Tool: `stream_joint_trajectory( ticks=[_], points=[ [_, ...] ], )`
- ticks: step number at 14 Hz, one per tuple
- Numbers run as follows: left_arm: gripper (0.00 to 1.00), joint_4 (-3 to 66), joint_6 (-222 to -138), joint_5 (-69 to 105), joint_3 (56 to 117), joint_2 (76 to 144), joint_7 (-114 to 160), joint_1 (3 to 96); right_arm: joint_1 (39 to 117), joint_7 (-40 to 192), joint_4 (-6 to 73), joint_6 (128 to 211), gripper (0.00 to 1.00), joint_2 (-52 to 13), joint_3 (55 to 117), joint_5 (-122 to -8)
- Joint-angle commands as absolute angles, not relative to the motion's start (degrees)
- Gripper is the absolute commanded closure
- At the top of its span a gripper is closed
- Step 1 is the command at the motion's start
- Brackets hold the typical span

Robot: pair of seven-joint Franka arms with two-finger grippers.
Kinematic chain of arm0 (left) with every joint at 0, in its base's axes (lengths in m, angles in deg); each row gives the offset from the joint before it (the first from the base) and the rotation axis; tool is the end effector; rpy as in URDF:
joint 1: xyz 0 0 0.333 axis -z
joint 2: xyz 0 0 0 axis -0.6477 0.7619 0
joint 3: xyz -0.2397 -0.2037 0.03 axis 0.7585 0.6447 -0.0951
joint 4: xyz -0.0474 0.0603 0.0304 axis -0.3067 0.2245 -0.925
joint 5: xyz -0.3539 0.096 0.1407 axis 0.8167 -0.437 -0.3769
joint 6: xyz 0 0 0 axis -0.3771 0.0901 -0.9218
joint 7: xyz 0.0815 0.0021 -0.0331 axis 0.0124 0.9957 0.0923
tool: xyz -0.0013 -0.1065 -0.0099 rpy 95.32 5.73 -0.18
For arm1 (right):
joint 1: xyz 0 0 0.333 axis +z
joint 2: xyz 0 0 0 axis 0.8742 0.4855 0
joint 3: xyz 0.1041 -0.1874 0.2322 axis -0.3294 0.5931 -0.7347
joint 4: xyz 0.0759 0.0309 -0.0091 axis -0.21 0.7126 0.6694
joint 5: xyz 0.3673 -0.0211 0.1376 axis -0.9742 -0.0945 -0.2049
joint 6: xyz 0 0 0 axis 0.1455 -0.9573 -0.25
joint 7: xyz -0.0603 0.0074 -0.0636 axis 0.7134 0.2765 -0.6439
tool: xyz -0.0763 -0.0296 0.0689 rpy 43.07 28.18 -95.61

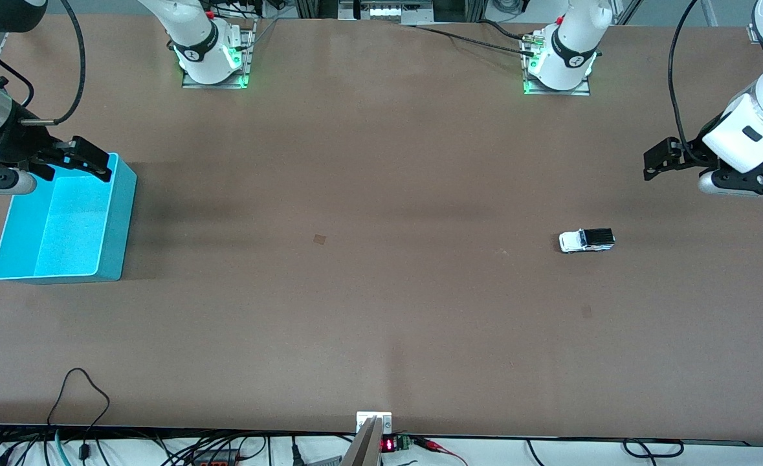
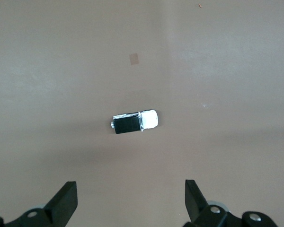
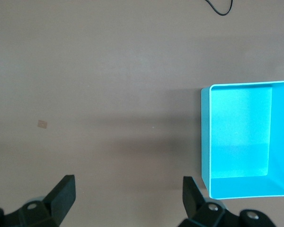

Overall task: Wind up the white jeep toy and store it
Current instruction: 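Lower the left gripper onto the white toy jeep's roof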

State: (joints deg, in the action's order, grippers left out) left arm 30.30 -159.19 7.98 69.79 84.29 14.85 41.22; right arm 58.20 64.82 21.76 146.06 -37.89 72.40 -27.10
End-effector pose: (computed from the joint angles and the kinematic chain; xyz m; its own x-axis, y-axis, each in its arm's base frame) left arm 0.5575 -0.0216 0.5675 0.9971 -0.0704 -0.0274 -0.0707 -0.9974 -0.0117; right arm 0.5813 0.0500 0.6034 0.9999 -0.0108 0.0039 -0.0109 -0.9999 0.0094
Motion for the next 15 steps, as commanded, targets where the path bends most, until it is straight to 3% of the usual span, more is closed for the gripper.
stream_joint_trajectory(
  ticks=[1,9,15],
  points=[
    [0.00,28.79,-158.69,7.47,69.10,85.07,13.49,41.77,58.14,64.89,20.76,145.13,0.00,-37.71,72.21,-26.51],
    [0.00,28.79,-157.20,7.03,69.09,85.86,13.92,41.60,58.05,64.89,20.76,145.22,0.00,-37.80,72.13,-26.51],
    [0.00,28.52,-149.12,7.03,69.53,86.83,8.08,42.13,58.05,64.89,20.76,145.22,0.00,-37.71,72.21,-26.51]
  ],
)
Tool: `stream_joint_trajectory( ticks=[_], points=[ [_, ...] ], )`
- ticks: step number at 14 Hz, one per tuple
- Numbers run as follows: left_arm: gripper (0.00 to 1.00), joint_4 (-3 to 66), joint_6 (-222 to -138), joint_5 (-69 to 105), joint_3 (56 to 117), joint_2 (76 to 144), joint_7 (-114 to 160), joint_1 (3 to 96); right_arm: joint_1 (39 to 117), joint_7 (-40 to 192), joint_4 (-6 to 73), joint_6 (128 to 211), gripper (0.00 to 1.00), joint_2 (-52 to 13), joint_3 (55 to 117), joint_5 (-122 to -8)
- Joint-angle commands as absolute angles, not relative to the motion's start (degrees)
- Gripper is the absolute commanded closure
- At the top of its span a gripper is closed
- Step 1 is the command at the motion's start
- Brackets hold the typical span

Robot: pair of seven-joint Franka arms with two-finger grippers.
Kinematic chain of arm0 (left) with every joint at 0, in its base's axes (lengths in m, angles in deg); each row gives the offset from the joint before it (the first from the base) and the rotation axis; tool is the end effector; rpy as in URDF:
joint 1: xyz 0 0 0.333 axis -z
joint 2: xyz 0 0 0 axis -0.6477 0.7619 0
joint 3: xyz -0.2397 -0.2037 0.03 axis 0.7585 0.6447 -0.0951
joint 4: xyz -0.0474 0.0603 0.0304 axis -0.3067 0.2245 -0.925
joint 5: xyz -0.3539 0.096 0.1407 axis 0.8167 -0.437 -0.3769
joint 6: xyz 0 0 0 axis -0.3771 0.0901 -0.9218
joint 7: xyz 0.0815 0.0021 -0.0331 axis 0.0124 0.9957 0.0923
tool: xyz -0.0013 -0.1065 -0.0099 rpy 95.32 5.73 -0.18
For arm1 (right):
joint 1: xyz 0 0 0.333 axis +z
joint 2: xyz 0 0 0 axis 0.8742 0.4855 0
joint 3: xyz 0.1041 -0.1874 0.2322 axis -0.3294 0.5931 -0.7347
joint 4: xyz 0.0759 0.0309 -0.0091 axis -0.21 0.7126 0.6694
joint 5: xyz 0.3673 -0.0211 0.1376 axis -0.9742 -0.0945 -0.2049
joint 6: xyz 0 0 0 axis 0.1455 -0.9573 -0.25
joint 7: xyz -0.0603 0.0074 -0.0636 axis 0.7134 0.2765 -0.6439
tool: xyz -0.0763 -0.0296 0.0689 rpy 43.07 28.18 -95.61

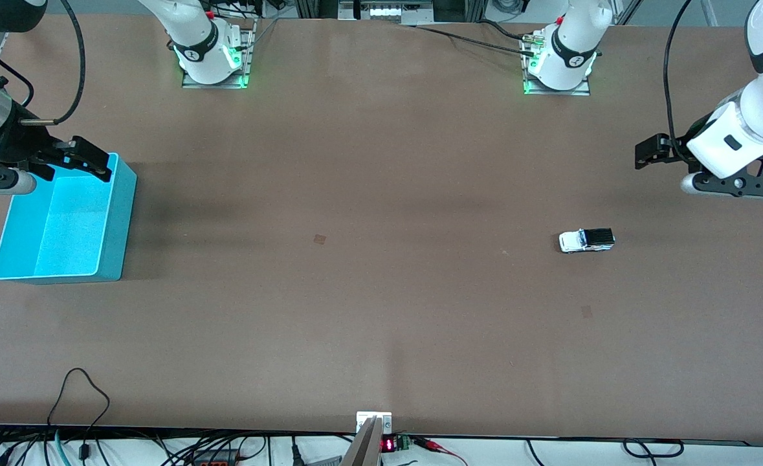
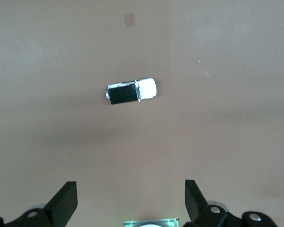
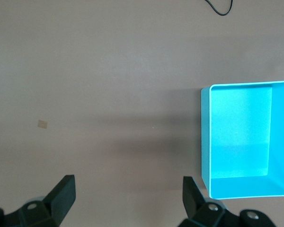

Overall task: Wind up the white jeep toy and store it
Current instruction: 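Lower the left gripper onto the white toy jeep's roof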

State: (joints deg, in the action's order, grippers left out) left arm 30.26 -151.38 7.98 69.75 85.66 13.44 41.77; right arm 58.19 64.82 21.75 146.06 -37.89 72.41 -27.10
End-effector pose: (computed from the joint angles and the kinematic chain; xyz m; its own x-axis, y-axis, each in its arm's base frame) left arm 0.5470 -0.0258 0.5442 0.9773 -0.1013 -0.1858 -0.1035 -0.9946 -0.0020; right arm 0.5813 0.0498 0.6035 0.9999 -0.0112 0.0041 -0.0112 -0.9999 0.0094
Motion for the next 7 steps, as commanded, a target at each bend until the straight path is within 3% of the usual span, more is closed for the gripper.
stream_joint_trajectory(
  ticks=[1,4,7],
  points=[
    [0.00,28.44,-149.11,6.94,69.53,88.31,1.77,41.95,58.05,64.89,20.77,145.22,0.00,-37.71,72.13,-26.51],
    [0.00,28.87,-150.25,6.86,69.36,91.73,-13.54,41.16,58.05,64.89,20.77,145.22,0.00,-37.80,72.21,-26.51],
    [0.00,30.28,-156.65,5.90,69.36,95.52,-25.84,41.16,58.05,64.89,20.77,145.22,0.00,-37.80,72.21,-26.51]
  ],
)
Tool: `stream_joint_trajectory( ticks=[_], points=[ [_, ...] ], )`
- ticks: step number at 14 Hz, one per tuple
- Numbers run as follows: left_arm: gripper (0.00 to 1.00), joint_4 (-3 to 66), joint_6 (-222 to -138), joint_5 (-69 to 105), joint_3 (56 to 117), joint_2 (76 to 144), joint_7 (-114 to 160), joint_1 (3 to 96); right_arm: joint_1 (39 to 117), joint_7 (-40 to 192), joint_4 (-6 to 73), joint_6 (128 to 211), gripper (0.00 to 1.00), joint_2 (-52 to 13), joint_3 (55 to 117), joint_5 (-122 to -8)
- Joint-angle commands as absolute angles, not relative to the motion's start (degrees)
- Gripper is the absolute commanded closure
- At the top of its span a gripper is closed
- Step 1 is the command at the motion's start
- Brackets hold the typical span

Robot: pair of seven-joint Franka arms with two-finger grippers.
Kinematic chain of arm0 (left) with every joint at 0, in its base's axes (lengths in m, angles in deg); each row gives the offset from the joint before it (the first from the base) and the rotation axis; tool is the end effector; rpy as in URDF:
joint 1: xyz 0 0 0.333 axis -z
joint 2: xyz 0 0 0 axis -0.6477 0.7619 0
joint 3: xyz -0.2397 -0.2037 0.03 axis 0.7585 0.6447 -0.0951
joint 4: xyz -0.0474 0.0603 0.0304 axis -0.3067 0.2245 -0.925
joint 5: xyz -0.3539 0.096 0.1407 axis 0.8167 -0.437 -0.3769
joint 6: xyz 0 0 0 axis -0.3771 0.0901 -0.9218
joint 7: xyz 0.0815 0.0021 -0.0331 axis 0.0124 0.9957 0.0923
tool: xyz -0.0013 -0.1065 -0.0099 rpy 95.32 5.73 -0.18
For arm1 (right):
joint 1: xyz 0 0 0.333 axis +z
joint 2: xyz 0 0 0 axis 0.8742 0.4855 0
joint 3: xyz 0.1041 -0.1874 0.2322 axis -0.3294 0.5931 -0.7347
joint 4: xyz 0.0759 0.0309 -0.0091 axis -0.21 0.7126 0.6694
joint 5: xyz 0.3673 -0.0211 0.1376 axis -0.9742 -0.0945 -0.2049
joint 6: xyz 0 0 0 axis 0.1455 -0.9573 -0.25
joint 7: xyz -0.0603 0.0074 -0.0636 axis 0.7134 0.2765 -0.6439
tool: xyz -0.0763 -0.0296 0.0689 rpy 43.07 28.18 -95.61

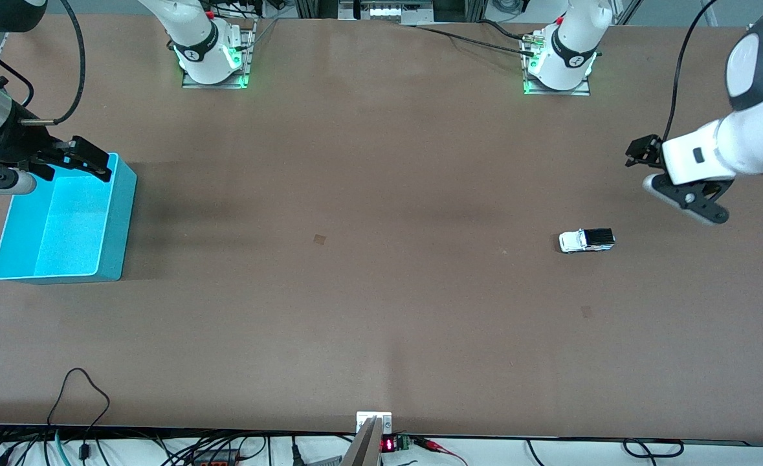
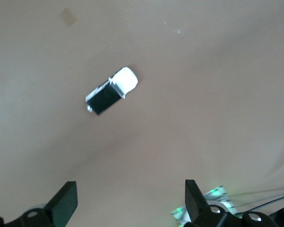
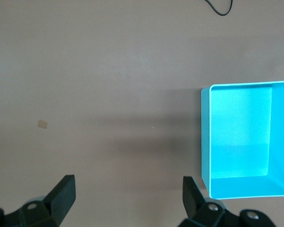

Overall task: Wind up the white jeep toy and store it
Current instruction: 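Lower the left gripper onto the white toy jeep's roof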

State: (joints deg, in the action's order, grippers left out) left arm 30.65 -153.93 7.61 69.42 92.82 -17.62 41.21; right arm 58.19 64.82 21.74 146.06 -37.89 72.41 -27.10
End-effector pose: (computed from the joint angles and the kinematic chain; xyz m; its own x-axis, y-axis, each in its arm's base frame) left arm 0.5740 -0.0172 0.4737 0.7747 -0.5880 -0.2325 -0.5719 -0.8085 0.1389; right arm 0.5813 0.0498 0.6035 0.9999 -0.0112 0.0043 -0.0112 -0.9999 0.0094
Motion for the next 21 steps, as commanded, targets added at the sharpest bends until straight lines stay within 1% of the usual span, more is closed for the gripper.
stream_joint_trajectory(
  ticks=[1,4,8,9,12,17,20,21],
  points=[
    [0.00,31.50,-159.63,3.71,69.36,96.66,-31.11,40.90,58.05,64.89,20.68,145.22,0.00,-37.71,72.21,-26.51],
    [0.00,39.22,-171.83,2.99,69.36,97.29,-42.38,39.93,58.05,64.89,20.68,145.22,0.00,-37.80,72.21,-26.51],
    [0.00,52.14,-189.23,2.12,69.53,97.46,-50.13,40.36,58.05,64.89,20.76,145.22,0.00,-37.71,72.21,-26.51],
    [0.00,54.17,-193.89,0.46,69.53,98.42,-52.06,40.19,58.05,64.89,20.77,145.22,0.00,-37.71,72.21,-26.51],
    [0.00,58.48,-204.01,-1.05,69.53,101.06,-54.89,40.01,58.05,64.89,20.76,145.22,0.00,-37.71,72.21,-26.51],
    [0.00,59.90,-209.39,-5.10,69.53,104.49,-58.56,39.75,58.05,64.89,20.77,145.22,0.00,-37.71,72.21,-26.51],
    [0.00,59.90,-211.16,-5.10,69.71,106.08,-60.61,38.43,58.05,64.89,20.77,145.13,0.00,-37.71,72.21,-26.51],
    [0.02,59.90,-211.34,-5.10,69.71,106.08,-60.69,38.43,58.05,64.89,20.77,145.22,0.00,-37.80,72.21,-26.51]
  ],
)
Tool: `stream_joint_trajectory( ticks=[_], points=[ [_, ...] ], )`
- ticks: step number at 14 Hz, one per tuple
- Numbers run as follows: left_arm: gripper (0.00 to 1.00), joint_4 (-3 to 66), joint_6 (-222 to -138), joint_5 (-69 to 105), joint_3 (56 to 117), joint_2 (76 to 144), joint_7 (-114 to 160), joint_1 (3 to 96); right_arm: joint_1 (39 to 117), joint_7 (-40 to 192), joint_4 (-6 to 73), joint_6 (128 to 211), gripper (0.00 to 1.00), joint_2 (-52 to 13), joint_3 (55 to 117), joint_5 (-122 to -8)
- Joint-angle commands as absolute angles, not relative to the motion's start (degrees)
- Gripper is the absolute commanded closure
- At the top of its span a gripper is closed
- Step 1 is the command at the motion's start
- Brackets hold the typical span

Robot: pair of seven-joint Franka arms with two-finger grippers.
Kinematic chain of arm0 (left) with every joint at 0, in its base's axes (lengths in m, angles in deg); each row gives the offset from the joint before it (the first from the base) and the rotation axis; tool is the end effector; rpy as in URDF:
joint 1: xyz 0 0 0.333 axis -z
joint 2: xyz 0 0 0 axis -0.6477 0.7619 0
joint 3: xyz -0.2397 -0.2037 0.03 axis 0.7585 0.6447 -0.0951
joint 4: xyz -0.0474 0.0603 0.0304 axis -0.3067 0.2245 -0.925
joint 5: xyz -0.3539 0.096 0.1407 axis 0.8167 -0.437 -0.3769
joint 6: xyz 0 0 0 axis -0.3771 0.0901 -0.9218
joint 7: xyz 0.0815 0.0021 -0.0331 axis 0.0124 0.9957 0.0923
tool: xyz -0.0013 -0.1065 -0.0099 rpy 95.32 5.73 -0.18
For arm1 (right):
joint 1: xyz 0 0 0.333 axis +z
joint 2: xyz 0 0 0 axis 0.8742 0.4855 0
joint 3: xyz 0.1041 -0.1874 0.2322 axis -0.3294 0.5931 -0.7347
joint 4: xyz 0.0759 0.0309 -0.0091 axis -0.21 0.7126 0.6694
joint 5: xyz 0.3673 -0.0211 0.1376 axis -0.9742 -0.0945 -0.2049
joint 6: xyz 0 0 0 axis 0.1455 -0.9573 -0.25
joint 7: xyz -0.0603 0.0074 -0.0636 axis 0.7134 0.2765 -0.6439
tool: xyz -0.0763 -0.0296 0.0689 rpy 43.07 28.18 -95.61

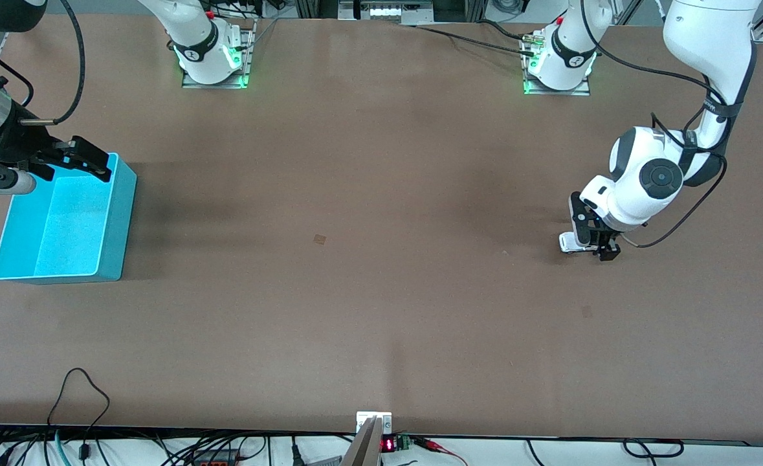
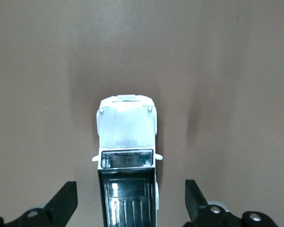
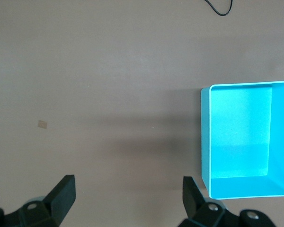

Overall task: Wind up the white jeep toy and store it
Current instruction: 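Press the jeep down and drag it backward with the left gripper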

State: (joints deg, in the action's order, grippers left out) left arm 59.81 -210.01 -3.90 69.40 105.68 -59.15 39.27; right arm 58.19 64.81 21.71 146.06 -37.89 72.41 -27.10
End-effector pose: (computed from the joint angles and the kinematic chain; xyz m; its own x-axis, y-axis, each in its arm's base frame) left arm 0.5438 -0.0039 0.2017 0.0642 -0.9917 -0.1116 -0.9978 -0.0657 0.0102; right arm 0.5813 0.0498 0.6038 0.9999 -0.0114 0.0048 -0.0114 -0.9999 0.0094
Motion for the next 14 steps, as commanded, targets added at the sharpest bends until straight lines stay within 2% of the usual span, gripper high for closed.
stream_joint_trajectory(
  ticks=[1,2,3,5,7,9,14],
  points=[
    [0.11,59.90,-211.34,-5.10,69.71,106.08,-60.78,38.43,58.05,64.89,20.77,145.13,0.00,-37.71,72.21,-26.51],
    [0.31,59.90,-211.34,-5.10,69.71,106.08,-60.70,38.26,58.05,64.89,20.77,145.13,0.00,-37.71,72.21,-26.51],
    [0.46,59.99,-211.34,-5.10,69.80,106.34,-60.70,38.26,58.05,64.81,20.77,145.13,0.00,-37.71,72.21,-26.51],
    [0.67,59.90,-211.34,-5.10,69.80,106.96,-60.70,38.17,58.05,64.89,20.77,145.22,0.00,-37.62,72.21,-26.51],
    [0.83,59.81,-211.16,-5.10,69.71,107.04,-61.83,38.26,58.05,64.81,20.76,145.13,0.00,-37.53,72.13,-26.51],
    [0.86,59.46,-211.16,-5.10,69.80,107.31,-65.59,38.34,58.05,64.81,20.76,145.22,0.00,-37.53,72.21,-26.51],
    [0.87,59.20,-211.16,-5.10,69.80,107.92,-66.94,38.17,58.05,64.89,20.76,145.22,0.00,-37.53,72.21,-26.51]
  ],
)
